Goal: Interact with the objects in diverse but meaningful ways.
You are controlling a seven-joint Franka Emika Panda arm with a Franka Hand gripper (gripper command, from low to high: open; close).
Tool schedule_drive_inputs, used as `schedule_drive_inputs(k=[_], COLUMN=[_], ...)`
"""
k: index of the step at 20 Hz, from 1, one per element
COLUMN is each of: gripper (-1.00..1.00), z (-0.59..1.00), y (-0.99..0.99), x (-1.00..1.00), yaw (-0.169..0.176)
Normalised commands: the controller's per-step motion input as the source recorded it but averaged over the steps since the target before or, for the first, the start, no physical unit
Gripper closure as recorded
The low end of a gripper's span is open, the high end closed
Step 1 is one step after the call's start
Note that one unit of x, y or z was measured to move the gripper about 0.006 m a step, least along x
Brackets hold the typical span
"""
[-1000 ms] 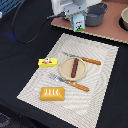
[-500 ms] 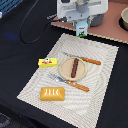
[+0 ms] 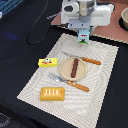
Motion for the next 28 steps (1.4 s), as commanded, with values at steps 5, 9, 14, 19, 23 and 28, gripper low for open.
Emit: schedule_drive_inputs(k=[5, 9, 14, 19, 23, 28], gripper=[-1.00, -1.00, -1.00, -1.00, -1.00, -1.00], z=[-0.26, 0.28, 1.00, 1.00, 0.98, 0.70], y=[0.00, 0.15, 0.41, 0.36, 0.23, 0.05], x=[0.12, 0.13, -0.01, -0.11, -0.33, -0.40], yaw=[0.000, 0.005, 0.079, 0.070, 0.124, 0.174])
